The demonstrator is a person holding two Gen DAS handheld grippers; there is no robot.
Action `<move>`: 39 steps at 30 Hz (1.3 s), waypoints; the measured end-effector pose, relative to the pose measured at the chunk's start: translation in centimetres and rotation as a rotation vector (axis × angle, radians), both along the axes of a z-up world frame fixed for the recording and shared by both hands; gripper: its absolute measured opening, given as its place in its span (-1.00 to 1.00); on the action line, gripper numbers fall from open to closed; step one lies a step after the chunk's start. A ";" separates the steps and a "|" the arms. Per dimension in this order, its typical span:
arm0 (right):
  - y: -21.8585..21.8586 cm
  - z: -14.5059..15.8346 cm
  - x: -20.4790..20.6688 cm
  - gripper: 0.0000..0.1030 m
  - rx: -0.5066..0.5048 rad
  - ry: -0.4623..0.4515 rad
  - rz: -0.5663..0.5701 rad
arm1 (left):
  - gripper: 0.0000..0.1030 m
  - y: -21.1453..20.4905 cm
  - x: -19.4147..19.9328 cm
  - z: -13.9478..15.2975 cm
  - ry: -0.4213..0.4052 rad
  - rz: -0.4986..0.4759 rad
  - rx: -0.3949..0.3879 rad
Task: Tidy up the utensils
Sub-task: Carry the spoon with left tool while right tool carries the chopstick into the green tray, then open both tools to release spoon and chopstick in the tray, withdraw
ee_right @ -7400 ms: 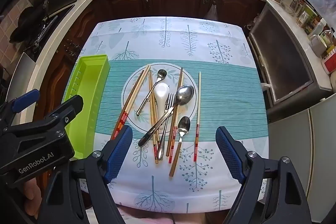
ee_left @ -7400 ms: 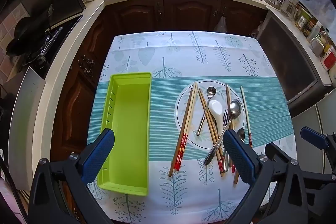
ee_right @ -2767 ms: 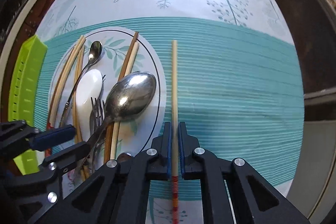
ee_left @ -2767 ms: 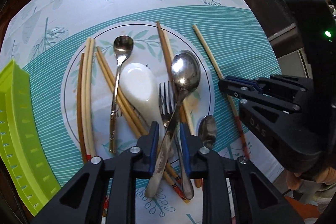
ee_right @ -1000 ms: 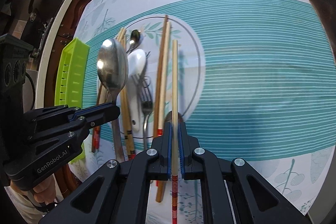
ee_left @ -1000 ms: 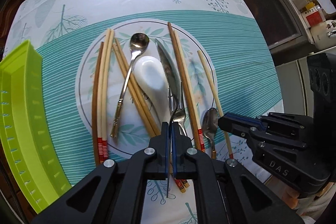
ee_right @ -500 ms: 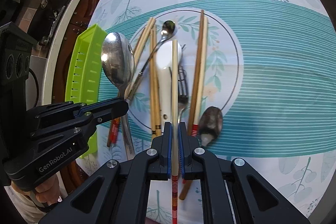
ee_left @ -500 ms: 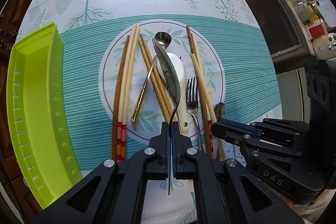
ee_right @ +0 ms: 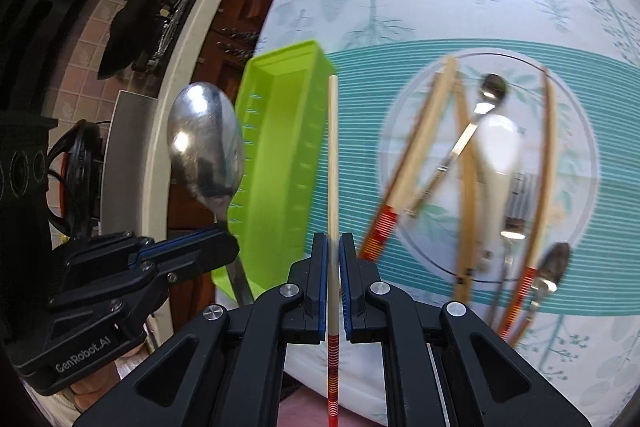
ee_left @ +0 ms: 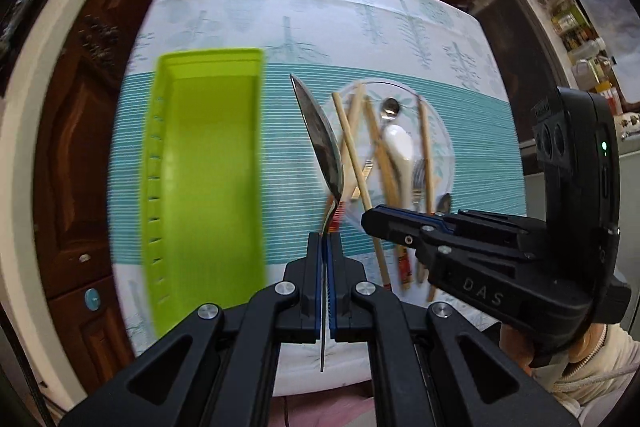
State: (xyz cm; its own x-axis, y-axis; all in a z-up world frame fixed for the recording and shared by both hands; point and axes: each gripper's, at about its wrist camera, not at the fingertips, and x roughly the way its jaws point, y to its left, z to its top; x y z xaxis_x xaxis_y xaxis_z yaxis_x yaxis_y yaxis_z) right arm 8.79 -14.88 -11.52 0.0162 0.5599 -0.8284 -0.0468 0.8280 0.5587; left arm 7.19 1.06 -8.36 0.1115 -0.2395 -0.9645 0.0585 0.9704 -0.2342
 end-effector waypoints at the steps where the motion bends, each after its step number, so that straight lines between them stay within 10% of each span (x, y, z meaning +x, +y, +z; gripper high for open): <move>1: 1.0 0.2 0.3 -0.89 0.011 0.005 0.003 | -1.00 1.2 0.0 0.1 0.001 0.011 0.011; 19: 13.2 -7.3 5.1 -0.75 -0.083 0.153 -0.086 | -0.94 8.1 4.1 -9.6 0.094 0.005 0.110; 28: 11.8 -5.8 3.8 -0.67 -0.116 0.071 -0.097 | -0.10 8.0 3.2 -8.0 -0.002 -0.036 0.174; 39: 10.4 -1.3 1.0 -0.62 -0.194 -0.031 -0.069 | -0.01 7.2 1.8 -4.0 -0.128 -0.067 0.163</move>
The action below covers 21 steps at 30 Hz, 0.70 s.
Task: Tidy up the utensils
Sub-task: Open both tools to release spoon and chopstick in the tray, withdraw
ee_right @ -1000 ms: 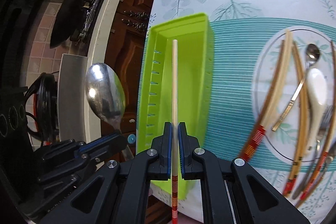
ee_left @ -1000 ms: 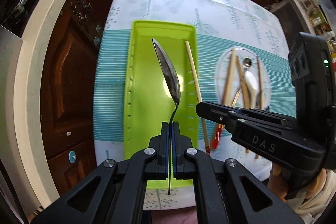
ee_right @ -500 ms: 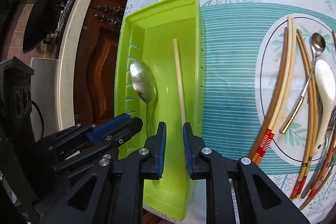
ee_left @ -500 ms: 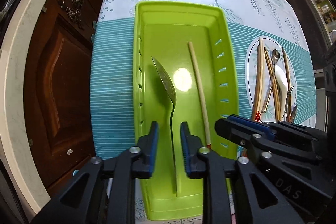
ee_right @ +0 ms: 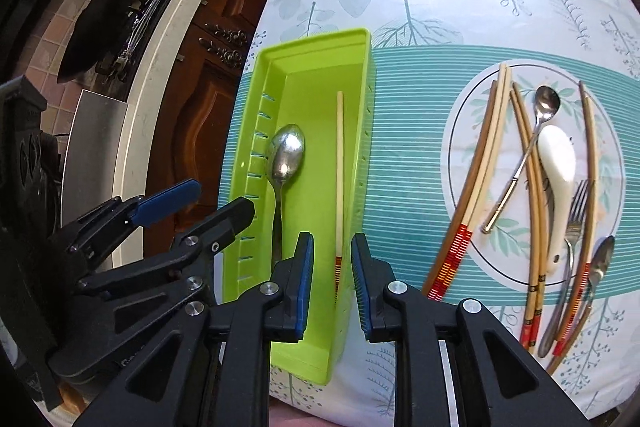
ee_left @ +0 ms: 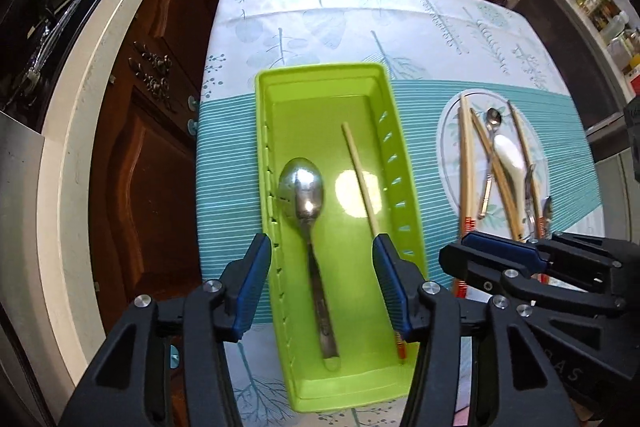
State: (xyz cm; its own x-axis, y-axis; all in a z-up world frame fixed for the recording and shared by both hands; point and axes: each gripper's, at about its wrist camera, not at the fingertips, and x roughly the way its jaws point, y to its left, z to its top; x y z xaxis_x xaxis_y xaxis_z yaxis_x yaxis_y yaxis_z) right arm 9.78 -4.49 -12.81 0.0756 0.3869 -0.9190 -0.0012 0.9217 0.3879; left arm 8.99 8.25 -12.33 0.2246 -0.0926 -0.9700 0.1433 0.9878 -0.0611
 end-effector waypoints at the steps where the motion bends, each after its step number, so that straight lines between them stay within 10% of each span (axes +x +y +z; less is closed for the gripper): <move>1: -0.2 0.4 -0.2 -0.62 -0.003 -0.006 0.002 | -0.01 0.0 -0.1 0.3 0.005 -0.002 -0.020; 21: -11.3 2.8 -4.5 -0.62 -0.126 -0.042 -0.133 | -0.01 -6.3 -1.7 1.7 -0.030 -0.132 -0.063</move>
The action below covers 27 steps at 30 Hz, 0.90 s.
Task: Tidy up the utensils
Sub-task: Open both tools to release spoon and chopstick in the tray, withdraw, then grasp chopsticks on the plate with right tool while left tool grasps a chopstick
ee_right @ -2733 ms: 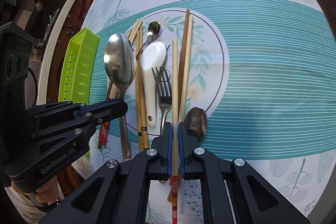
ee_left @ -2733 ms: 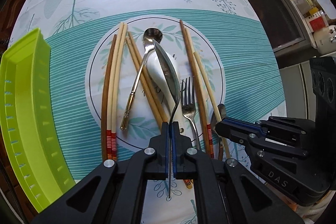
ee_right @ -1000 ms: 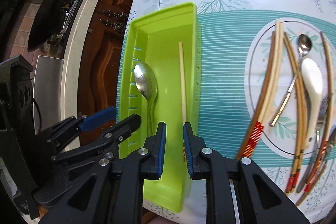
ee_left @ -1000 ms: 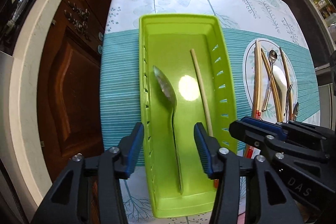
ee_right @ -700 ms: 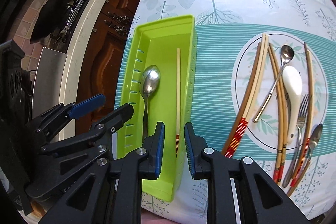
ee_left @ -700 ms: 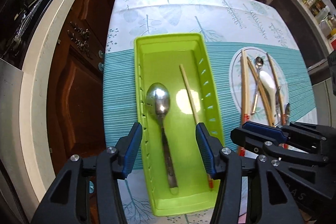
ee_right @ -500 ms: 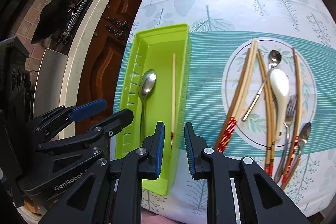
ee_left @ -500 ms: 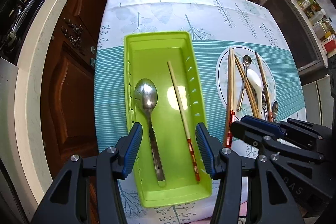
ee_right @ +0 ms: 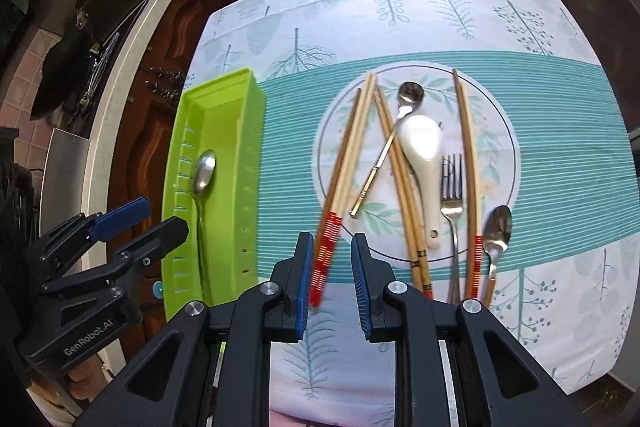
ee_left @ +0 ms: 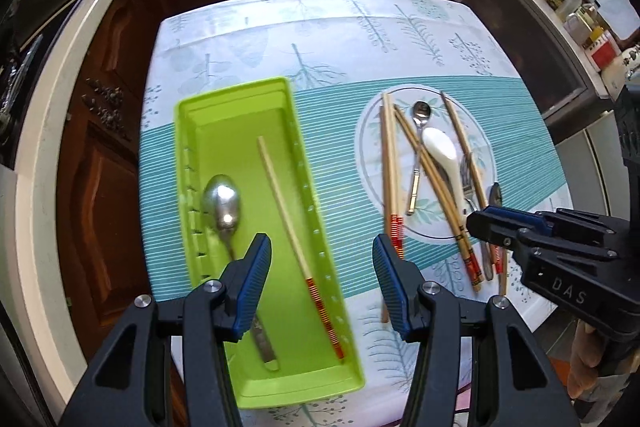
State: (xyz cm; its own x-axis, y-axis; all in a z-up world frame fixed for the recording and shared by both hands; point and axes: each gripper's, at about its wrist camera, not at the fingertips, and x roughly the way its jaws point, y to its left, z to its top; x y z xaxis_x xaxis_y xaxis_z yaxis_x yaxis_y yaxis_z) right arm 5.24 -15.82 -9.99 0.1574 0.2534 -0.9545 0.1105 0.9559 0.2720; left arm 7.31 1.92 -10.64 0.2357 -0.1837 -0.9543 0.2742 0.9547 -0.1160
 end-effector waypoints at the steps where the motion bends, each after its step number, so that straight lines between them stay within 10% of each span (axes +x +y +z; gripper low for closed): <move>1: -0.4 -0.3 -0.1 -0.62 0.004 0.005 -0.001 | -0.01 -0.5 0.1 -0.2 0.004 -0.007 -0.008; 5: -1.8 -1.7 -0.4 -0.62 0.031 0.032 0.004 | -0.08 -2.5 1.0 -1.3 0.019 -0.038 -0.045; 11: -2.3 -3.7 0.2 -0.62 0.067 0.058 0.037 | -0.71 -4.6 3.8 -5.0 0.127 -0.052 -0.083; 27: 0.2 -10.1 0.8 -0.62 0.165 0.151 0.103 | -0.84 -5.9 5.2 -8.1 0.218 -0.095 -0.104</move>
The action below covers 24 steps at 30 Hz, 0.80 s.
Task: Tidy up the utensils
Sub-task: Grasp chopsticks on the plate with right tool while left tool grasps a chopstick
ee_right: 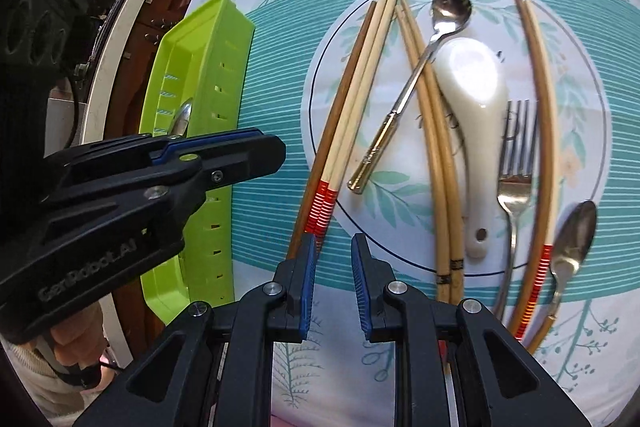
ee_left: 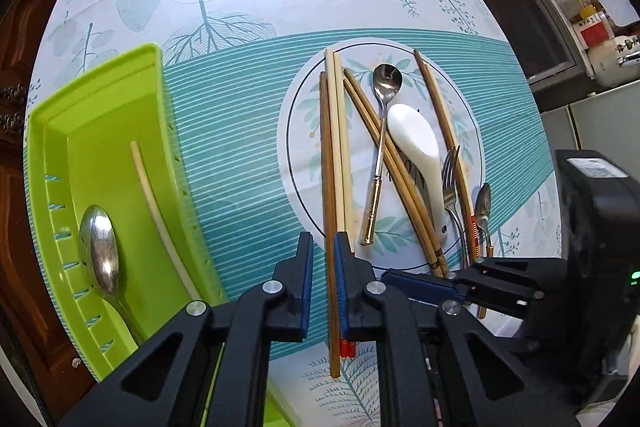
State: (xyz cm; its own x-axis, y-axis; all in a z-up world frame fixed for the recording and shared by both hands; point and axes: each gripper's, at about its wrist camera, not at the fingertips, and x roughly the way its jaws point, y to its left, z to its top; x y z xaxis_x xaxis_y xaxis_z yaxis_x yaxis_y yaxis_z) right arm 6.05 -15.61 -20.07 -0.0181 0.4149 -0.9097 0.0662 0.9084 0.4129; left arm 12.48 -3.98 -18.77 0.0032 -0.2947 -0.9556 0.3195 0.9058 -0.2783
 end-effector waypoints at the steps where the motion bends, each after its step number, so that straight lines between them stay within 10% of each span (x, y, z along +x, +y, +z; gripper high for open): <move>1: 0.3 -0.3 0.0 -0.62 -0.003 0.006 0.004 | -0.84 0.2 0.0 0.1 -0.001 0.006 -0.006; 15: 4.8 -0.4 0.9 -0.85 -0.234 -0.052 0.074 | -0.84 3.3 -0.2 2.0 -0.024 0.083 -0.058; 24: 4.0 -0.3 0.7 -0.85 -0.187 -0.011 0.033 | -0.84 4.1 -0.4 2.6 -0.047 0.100 -0.066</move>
State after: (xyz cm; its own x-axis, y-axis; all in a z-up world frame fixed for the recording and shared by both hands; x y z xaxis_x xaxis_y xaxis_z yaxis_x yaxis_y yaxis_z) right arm 6.75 -11.59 -20.33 -0.0180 0.2375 -0.9712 0.0315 0.9710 0.2369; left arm 12.13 0.17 -16.17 0.0800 -0.3533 -0.9321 0.2428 0.9138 -0.3256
